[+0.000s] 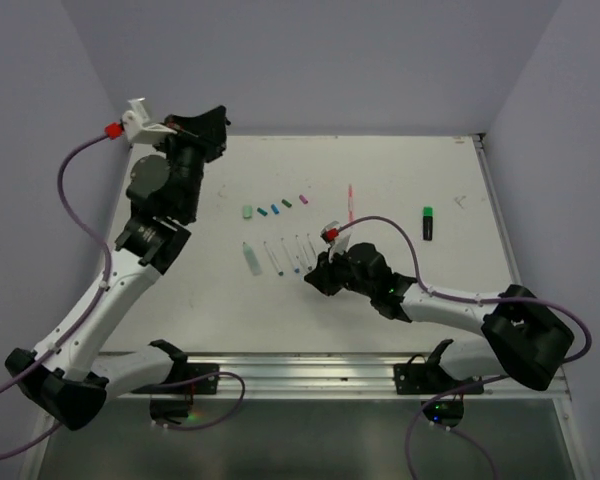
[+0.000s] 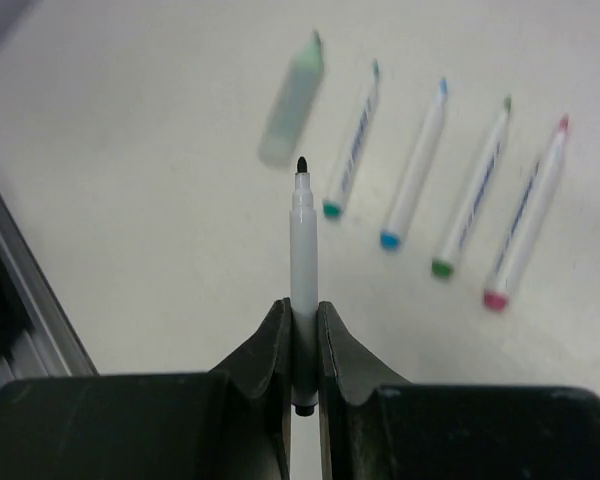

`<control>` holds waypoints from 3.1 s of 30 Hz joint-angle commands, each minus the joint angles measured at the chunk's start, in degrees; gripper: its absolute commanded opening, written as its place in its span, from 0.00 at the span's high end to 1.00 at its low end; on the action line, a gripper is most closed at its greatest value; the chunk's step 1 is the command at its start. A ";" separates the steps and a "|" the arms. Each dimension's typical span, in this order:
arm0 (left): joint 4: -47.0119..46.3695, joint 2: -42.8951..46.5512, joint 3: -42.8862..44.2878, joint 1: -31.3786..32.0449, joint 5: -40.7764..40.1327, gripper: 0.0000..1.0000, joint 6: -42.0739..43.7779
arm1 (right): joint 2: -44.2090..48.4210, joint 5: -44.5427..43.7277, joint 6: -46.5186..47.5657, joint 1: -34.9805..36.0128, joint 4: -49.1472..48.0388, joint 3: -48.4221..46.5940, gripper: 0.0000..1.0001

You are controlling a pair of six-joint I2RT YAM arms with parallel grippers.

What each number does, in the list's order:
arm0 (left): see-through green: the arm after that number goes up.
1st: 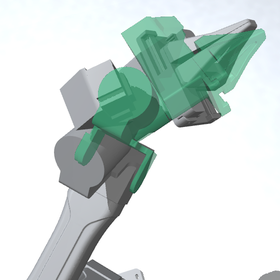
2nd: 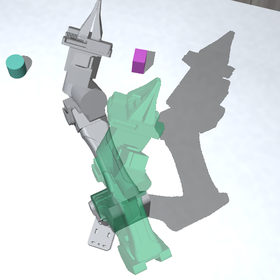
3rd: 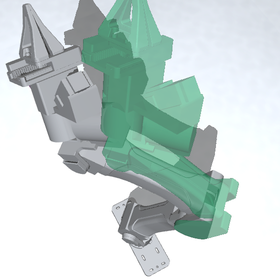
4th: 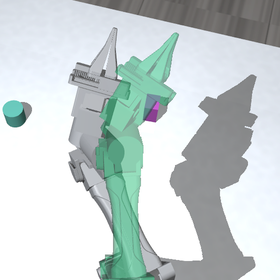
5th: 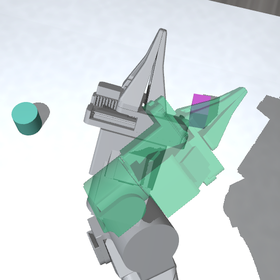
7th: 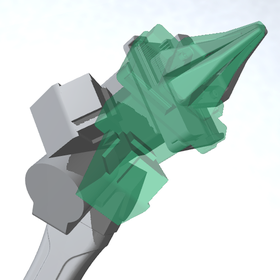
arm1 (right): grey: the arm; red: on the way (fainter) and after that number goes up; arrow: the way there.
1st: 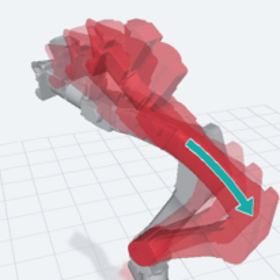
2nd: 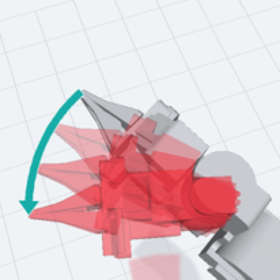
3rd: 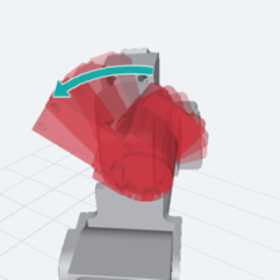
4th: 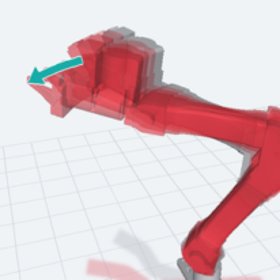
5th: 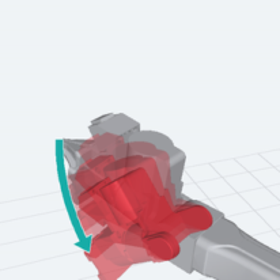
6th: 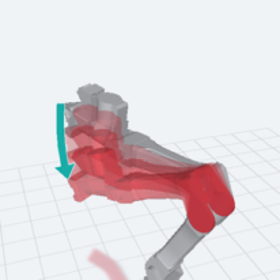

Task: Open the pen caps

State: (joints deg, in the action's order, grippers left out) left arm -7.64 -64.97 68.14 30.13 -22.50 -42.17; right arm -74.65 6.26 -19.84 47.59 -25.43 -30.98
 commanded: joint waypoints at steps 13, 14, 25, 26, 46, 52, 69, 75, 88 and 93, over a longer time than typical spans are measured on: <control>6.56 -2.43 6.39 -4.64 -2.73 1.00 3.06 | 3.19 0.24 -0.90 0.22 10.40 -0.57 1.00; 9.80 -3.14 5.70 -5.25 -0.72 1.00 3.24 | 3.46 0.24 -0.99 0.22 10.66 -0.92 1.00; 23.63 -20.42 -3.37 -17.64 10.46 0.96 8.95 | 4.52 0.86 -1.70 0.22 10.93 -1.80 1.00; 24.33 -22.46 -2.67 -18.52 10.11 0.96 9.12 | 4.43 0.94 -1.70 0.22 10.84 -1.80 1.00; 27.06 -48.32 6.66 -19.23 9.58 0.84 8.78 | 0.47 2.61 -2.84 0.22 8.47 -2.24 1.00; 25.83 -49.02 5.78 -18.97 11.95 0.74 8.25 | -0.32 2.97 -2.93 0.22 8.03 -2.33 1.00; 26.45 -50.87 5.51 -18.70 12.92 0.28 8.07 | -2.16 4.81 -4.16 0.22 6.62 -3.56 1.00; 26.01 -48.15 4.11 -18.70 13.71 0.28 7.54 | -2.51 5.34 -4.69 0.57 6.27 -4.70 1.00; 28.63 -30.14 0.59 -19.14 17.14 0.23 8.42 | -12.52 -1.94 -8.38 7.51 6.97 -16.47 1.00; 33.38 -19.60 1.64 -21.94 15.30 0.08 11.76 | -20.52 -6.17 -10.66 11.47 9.52 -24.54 1.00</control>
State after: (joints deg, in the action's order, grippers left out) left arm 22.17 -90.67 68.47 10.52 -6.59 -32.97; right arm -92.09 4.29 -28.25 57.30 -16.67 -50.37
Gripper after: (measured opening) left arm 0.904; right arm 0.113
